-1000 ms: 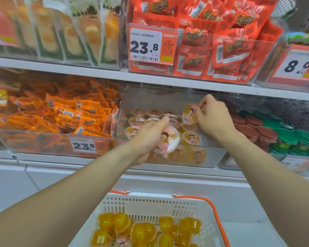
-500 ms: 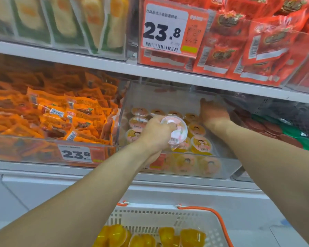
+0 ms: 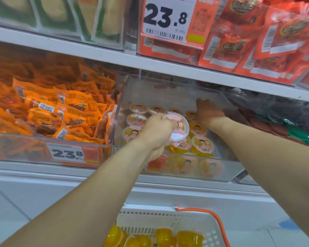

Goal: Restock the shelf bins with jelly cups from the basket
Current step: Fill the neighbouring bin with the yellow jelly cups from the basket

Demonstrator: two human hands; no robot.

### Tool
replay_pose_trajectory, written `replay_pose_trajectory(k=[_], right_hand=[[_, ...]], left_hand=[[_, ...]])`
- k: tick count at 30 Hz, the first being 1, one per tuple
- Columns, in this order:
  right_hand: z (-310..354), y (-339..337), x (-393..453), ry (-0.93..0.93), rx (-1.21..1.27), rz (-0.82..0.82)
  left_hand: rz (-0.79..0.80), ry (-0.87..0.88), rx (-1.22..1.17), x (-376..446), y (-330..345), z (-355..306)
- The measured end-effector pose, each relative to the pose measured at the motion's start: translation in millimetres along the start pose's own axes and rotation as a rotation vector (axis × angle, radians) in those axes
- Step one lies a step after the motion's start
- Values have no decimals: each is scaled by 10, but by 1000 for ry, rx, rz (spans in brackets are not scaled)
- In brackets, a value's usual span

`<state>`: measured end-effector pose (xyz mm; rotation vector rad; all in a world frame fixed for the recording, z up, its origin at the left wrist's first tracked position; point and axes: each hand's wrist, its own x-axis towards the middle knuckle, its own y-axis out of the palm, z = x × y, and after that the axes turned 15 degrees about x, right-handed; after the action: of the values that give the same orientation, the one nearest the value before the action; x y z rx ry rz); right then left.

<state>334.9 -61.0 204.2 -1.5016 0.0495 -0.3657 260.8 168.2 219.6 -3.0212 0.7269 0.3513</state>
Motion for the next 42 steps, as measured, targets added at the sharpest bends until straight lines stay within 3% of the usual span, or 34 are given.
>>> replay_pose_trajectory(k=[12,15,18,22,25,27,29,33,37,42], right_hand=[[-114,-139,-155,216,189,115],[-62,-314,-395,143,243,16],[21,-436,-762,-26,564,-113],[249,-547,-1285,32,1266,57],[245,-642,-1437,-107,1331,62],[183,-697,-1451,-140,1317,22],[88,-737,-1398,-105,1233,-62],[-156,-786,-1102,-45,561,-285],[-219,-671,-821,-47,145,-167],[-39,-496,-619,-49,-46,-60]], left_hand=[[18,-105,-144,23,-44,-49],[9,-83,-120,-2,-36,-56],[-4,-25,-76,-10,-2,-32],[38,112,40,-62,18,-21],[138,253,228,-77,-8,-25],[173,344,332,-64,24,-32],[111,405,485,-40,94,-45],[-89,566,1044,27,118,29],[50,386,1477,19,122,149],[183,232,1562,74,147,142]])
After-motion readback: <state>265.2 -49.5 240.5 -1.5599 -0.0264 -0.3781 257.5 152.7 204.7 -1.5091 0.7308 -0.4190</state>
